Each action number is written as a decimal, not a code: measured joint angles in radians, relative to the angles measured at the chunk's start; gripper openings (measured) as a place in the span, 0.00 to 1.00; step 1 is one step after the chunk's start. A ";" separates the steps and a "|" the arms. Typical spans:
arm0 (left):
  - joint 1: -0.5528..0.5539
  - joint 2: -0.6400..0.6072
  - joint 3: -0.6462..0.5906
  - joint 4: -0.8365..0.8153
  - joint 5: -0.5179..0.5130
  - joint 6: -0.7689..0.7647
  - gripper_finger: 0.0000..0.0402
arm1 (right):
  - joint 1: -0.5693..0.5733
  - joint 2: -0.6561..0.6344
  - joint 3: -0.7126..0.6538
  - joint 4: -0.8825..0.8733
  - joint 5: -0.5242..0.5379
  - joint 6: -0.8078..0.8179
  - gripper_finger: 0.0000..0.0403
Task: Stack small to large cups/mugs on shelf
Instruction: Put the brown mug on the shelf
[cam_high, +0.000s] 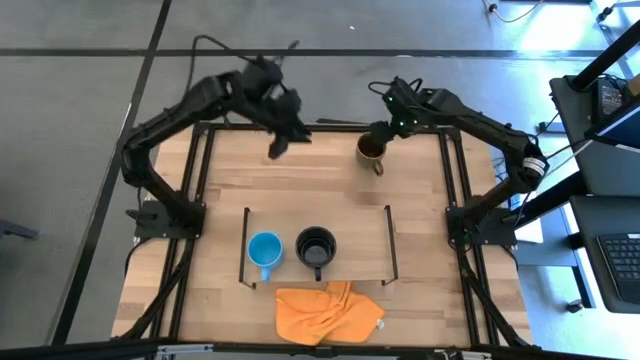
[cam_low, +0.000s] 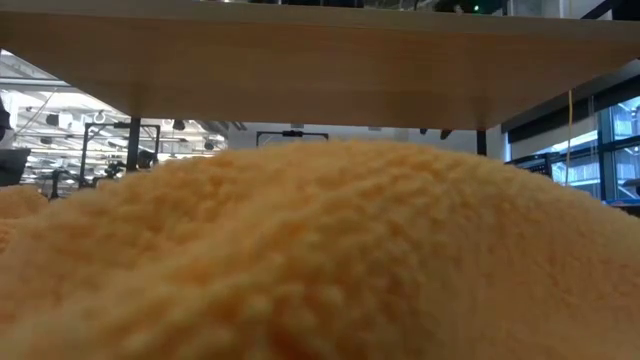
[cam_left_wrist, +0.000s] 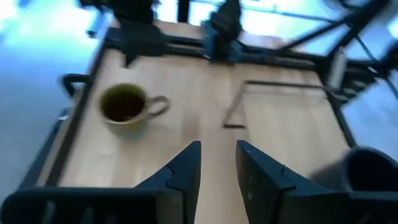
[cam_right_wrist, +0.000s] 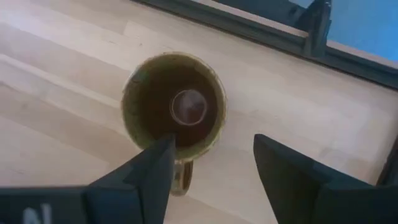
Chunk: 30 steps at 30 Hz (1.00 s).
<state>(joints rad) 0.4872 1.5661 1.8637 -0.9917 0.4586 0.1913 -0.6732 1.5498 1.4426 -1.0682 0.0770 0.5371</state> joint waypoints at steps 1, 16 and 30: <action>0.030 0.000 0.001 0.003 0.000 0.000 0.23 | -0.011 0.009 0.000 0.003 -0.008 -0.017 0.55; 0.258 0.005 -0.267 0.163 0.069 -0.203 0.23 | -0.073 0.199 0.000 0.072 -0.081 -0.153 0.55; 0.307 0.004 -0.423 0.271 0.092 -0.243 0.23 | -0.078 0.248 0.000 0.067 -0.080 -0.152 0.54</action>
<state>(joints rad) 0.7937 1.5703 1.4410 -0.7209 0.5506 -0.0513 -0.7509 1.7978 1.4429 -1.0011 -0.0032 0.3847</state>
